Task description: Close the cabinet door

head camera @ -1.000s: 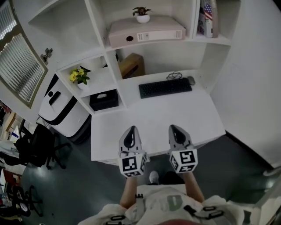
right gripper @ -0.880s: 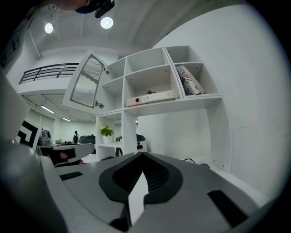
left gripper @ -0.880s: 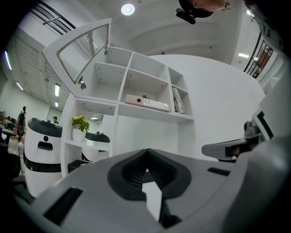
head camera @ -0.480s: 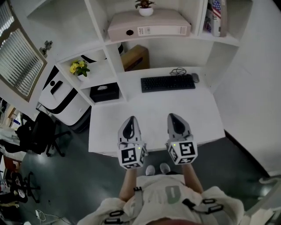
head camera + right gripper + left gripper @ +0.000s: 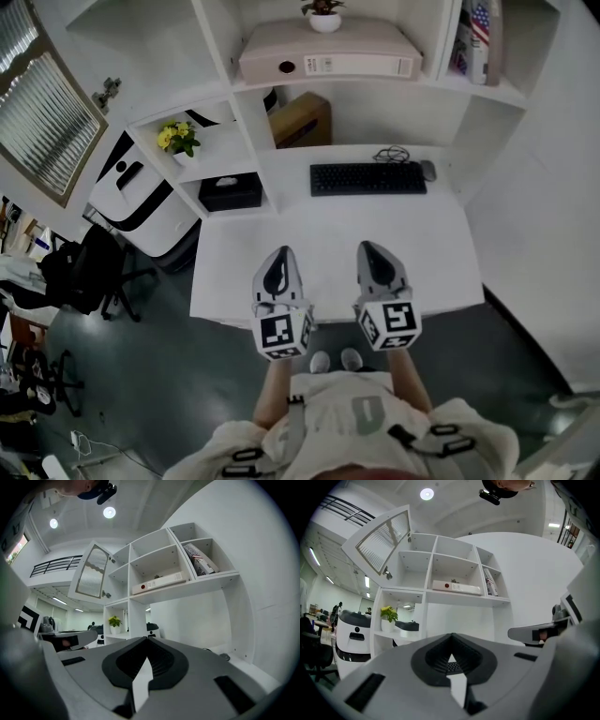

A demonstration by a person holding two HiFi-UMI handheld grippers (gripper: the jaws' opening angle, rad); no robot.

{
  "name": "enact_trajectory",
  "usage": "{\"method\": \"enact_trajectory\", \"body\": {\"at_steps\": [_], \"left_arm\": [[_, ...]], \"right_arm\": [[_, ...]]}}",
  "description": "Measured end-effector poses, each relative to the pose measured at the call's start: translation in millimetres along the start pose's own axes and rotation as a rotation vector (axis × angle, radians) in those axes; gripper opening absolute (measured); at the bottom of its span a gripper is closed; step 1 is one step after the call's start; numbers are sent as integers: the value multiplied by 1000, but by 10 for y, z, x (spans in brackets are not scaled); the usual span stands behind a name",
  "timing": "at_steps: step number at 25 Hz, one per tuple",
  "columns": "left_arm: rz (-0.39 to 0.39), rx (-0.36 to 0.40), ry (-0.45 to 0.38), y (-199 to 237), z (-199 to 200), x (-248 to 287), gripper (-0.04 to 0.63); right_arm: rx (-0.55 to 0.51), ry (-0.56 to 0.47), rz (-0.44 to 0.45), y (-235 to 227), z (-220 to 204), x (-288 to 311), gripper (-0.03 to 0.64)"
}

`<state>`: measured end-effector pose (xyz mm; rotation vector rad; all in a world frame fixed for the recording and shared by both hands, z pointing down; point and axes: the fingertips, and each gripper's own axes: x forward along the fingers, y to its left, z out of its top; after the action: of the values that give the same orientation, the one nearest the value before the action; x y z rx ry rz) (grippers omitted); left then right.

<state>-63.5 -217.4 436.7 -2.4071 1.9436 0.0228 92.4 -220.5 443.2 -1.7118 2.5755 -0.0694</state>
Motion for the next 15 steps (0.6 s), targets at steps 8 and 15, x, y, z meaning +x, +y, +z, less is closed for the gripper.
{"method": "enact_trajectory", "body": {"at_steps": [8, 15], "left_arm": [[140, 34, -5, 393, 62, -260, 5], [433, 22, 0, 1244, 100, -1004, 5]], "right_arm": [[20, -8, 148, 402, 2, 251, 5], [25, 13, 421, 1422, -52, 518, 5]]}}
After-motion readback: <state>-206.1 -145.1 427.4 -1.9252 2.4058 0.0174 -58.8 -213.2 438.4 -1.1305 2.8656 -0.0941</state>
